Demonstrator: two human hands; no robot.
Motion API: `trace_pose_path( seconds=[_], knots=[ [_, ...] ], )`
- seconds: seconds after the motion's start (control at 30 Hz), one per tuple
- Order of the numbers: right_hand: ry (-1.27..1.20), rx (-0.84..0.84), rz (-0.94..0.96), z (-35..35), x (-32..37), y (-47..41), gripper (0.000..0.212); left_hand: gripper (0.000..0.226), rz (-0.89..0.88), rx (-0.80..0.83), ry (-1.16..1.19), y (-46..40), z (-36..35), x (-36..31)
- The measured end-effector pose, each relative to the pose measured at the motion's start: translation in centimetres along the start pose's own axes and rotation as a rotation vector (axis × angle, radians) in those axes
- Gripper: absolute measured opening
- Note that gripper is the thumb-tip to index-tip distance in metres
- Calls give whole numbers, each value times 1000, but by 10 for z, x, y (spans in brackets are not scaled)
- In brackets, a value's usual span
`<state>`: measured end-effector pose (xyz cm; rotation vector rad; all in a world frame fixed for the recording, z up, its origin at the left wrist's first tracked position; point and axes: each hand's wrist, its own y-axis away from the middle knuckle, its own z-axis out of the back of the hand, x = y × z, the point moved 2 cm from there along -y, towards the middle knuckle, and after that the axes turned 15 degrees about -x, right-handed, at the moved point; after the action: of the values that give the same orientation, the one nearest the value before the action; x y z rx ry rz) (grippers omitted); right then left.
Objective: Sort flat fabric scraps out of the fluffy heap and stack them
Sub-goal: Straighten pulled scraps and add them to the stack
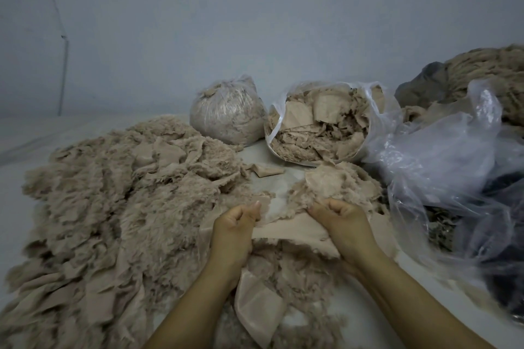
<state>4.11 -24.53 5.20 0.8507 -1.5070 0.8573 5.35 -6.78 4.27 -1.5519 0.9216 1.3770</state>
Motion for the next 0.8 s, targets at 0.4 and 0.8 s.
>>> trace_pose_path(
  seconds=[0.4, 0.8],
  knots=[
    [602, -388, 727, 28, 21, -9, 19, 20, -882, 333, -873, -4, 14, 4],
    [477, 314, 395, -6, -21, 9, 25, 32, -849, 410, -904, -14, 29, 6]
  ],
)
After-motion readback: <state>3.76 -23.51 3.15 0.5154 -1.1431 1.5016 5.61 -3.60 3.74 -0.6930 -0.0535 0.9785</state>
